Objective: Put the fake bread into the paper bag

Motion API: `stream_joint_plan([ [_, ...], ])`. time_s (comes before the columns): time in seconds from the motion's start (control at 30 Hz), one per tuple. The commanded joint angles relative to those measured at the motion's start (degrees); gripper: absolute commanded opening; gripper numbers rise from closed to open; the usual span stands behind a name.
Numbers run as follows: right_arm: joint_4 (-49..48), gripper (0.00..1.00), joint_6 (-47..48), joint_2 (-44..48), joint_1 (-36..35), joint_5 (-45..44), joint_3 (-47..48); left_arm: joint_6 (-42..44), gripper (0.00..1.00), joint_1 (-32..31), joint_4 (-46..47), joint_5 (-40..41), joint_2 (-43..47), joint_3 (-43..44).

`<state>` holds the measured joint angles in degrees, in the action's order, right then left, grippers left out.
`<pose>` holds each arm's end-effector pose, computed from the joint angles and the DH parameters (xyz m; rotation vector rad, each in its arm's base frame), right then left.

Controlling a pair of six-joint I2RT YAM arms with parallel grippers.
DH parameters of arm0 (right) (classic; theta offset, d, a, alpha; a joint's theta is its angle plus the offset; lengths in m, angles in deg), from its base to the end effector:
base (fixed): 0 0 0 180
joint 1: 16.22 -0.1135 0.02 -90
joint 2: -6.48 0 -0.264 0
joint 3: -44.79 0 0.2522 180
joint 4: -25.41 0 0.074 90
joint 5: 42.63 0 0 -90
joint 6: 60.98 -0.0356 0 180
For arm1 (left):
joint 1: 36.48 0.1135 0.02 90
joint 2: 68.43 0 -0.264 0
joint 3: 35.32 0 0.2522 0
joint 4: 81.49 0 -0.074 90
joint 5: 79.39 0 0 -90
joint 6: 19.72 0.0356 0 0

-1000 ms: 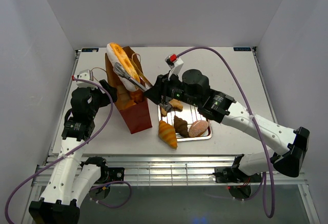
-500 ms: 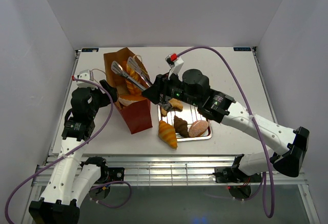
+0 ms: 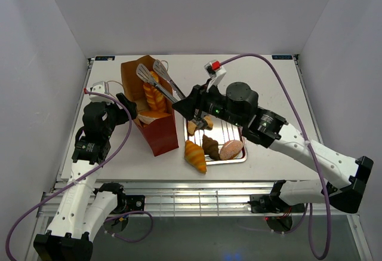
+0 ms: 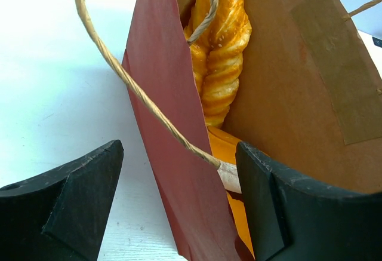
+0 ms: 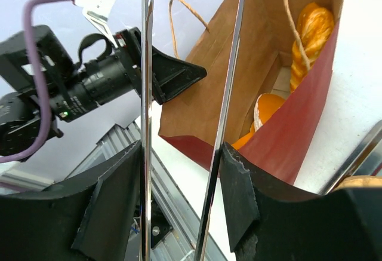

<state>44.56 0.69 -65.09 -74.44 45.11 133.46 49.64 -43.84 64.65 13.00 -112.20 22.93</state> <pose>0.1524 0.2433 0.4342 -0.4140 1.6786 1.1185 0.1756 -0.0212 0.3228 -0.2501 1.9030 -0.2900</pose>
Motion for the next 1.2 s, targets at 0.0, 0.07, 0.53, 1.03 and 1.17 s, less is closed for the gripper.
stream_joint_plan([
  [0.0, -3.28, 0.58, 0.30, 5.55, -0.23, -3.36, -1.34, -0.10, 0.86, -0.38, 0.23, -0.11, 0.79, -0.46],
  [0.07, -2.75, 0.58, 0.30, 7.14, -0.23, -4.85, -3.45, -0.10, 0.86, -0.38, 0.15, -0.11, 0.70, -0.46],
  [0.53, 3.75, 0.54, -4.88, 27.53, -0.23, -15.75, -26.04, -0.10, 0.86, -0.38, 0.15, -0.37, 0.26, -0.37],
  [1.03, 16.93, 0.54, -6.38, 31.84, -3.57, -9.86, -40.19, -0.10, 0.86, -0.38, 0.15, -0.55, -0.44, -0.37],
  [1.17, 18.87, 0.56, -6.90, 30.36, -8.12, -11.62, -40.37, -0.10, 0.86, -0.38, 0.15, -0.72, -0.53, -0.37],
])
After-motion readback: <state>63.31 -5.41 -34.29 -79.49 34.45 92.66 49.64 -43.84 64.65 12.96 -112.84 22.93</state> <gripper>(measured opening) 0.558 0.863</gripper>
